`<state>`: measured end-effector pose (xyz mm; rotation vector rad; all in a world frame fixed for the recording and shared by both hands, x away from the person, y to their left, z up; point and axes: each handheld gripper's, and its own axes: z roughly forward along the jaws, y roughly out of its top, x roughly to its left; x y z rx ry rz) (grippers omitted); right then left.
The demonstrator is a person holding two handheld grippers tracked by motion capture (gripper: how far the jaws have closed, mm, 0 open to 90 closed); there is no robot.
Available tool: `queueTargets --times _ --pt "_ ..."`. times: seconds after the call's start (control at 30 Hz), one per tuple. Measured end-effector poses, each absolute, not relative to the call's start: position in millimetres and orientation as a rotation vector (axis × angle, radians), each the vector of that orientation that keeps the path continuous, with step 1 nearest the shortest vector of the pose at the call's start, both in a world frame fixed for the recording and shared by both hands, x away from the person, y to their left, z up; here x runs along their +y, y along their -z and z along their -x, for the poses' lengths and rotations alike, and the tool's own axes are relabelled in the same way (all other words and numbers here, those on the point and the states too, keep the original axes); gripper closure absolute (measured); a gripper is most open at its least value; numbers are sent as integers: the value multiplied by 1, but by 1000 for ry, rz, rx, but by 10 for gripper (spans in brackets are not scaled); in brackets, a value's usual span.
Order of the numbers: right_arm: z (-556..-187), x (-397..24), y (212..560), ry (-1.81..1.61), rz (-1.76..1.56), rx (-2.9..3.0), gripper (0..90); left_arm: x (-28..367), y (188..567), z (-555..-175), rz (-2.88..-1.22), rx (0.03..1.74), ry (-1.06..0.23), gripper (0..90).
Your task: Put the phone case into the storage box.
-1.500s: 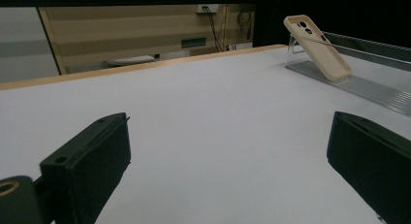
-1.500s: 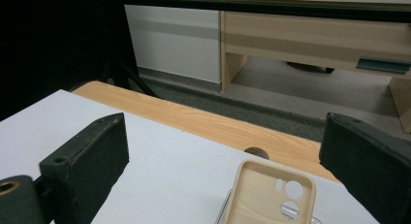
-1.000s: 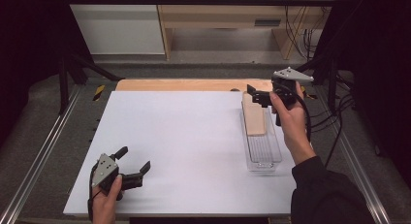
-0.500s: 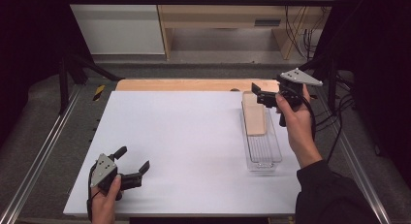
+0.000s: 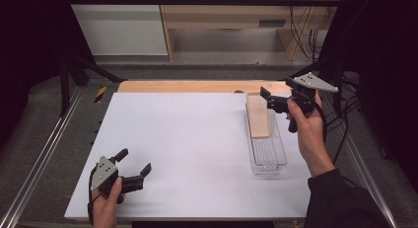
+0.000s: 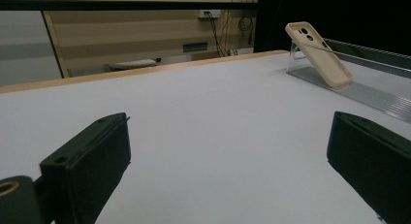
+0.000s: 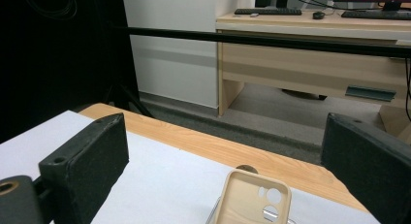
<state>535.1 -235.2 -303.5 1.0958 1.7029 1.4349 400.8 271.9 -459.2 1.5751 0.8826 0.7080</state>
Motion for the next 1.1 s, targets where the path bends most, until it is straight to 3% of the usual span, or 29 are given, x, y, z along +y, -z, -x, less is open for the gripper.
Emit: queueTargets --times 1.1 --pt "-519 -248 317 -1453 -1101 1712 25 267 459 -408 -1577 866 -688 19"
